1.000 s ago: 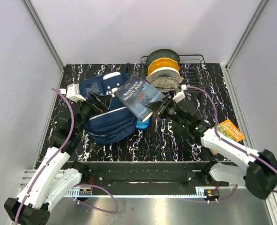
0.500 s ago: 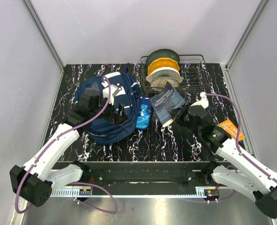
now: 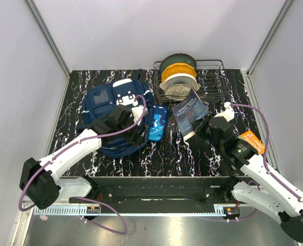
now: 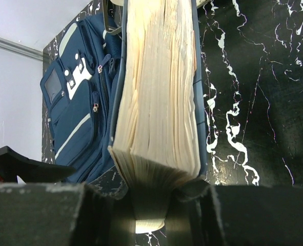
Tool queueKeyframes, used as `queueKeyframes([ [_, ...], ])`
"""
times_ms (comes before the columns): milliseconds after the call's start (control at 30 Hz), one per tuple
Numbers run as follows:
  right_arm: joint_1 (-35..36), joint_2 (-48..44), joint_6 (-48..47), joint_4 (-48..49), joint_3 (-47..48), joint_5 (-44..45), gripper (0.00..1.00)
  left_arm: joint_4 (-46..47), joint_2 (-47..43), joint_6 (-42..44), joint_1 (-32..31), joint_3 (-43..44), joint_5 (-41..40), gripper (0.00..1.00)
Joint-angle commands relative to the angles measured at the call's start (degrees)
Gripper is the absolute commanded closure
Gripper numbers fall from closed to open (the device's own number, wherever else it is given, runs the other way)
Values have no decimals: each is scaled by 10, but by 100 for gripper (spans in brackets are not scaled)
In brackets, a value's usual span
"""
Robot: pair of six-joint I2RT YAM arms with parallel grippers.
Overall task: Pack the student bag
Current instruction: Place the book in the student bag.
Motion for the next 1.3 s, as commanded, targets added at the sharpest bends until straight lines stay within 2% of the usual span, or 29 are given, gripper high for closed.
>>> queueKeyframes([
  [0,0,0,3,68,40,16,100,6,17,-1,0,20,-48,22],
  [200,0,3,6,74,38,8,100,5,54,3,-1,34,-33,31],
  [300,0,3,4,74,39,6,100,6,71,3,0,36,-49,41],
  [633,0,9,0,76,39,-2,100,24,83,-13,0,43,-123,46],
  [900,-1,6,7,79,28,-5,99,81,-1,-20,-1,7,-142,23],
  [1067,0,6,9,82,27,-7,99,67,13,-4,-1,-3,-125,22],
  [1267,-1,5,11,83,26,-9,98,61,46,3,-1,-7,-79,27],
])
